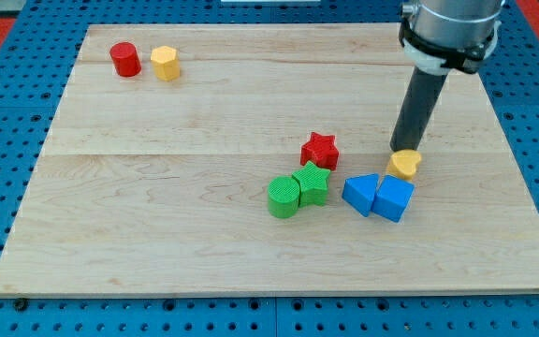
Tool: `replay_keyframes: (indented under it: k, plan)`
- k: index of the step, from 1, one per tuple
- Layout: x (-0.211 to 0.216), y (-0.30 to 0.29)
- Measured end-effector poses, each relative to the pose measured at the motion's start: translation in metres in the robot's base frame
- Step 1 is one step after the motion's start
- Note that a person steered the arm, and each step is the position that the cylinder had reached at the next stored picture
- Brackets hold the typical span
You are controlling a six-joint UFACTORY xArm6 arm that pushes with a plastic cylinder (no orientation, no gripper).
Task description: Move the red star into the yellow hexagon
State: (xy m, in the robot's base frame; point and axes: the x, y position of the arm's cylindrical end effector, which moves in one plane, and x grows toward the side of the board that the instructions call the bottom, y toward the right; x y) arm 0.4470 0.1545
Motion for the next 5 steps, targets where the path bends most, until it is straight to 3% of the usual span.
replay_keyframes:
  k: [1,2,3,4,5]
  plan:
    - [-0.019,-0.024]
    - [-0.122,-0.044]
    - [-0.178,-0.133]
    - [-0.221,-0.27]
    - [-0.207,-0.392]
